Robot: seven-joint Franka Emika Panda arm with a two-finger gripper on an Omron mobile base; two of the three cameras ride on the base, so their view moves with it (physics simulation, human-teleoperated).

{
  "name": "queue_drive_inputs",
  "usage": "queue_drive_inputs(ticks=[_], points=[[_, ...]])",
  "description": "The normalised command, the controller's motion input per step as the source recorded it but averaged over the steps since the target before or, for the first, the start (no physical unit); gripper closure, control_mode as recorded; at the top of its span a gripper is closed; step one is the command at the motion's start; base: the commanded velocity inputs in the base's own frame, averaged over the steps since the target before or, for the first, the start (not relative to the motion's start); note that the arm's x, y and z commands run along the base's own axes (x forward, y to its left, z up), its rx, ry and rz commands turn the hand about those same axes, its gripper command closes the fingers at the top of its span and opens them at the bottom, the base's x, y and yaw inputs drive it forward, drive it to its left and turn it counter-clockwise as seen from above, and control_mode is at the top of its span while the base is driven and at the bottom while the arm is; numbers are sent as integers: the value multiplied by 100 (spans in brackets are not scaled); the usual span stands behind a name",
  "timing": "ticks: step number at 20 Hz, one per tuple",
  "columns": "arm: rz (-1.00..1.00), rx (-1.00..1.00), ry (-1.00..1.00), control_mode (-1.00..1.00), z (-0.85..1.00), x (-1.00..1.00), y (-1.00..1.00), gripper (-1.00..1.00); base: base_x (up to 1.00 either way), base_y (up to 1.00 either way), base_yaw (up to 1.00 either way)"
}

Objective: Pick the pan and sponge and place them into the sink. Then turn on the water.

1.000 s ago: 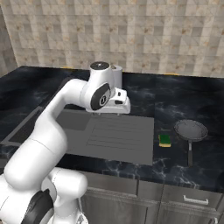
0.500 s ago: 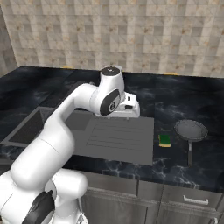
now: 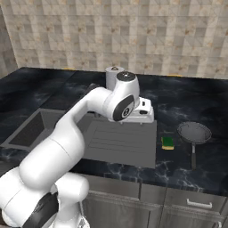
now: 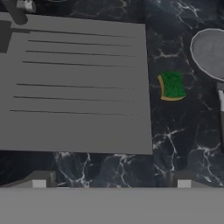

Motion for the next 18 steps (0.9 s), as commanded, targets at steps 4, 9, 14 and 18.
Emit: queue_drive_inputs(ticks=[4, 9, 14, 18], points=[[0, 0, 0, -100, -3, 0, -43, -100, 0, 0, 0], [0, 0, 0, -100, -7, 0, -41, -100, 0, 0, 0], [0, 0, 0, -100, -9, 0, -42, -100, 0, 0, 0], [0, 0, 0, -100, -12, 0, -42, -100, 0, 0, 0]])
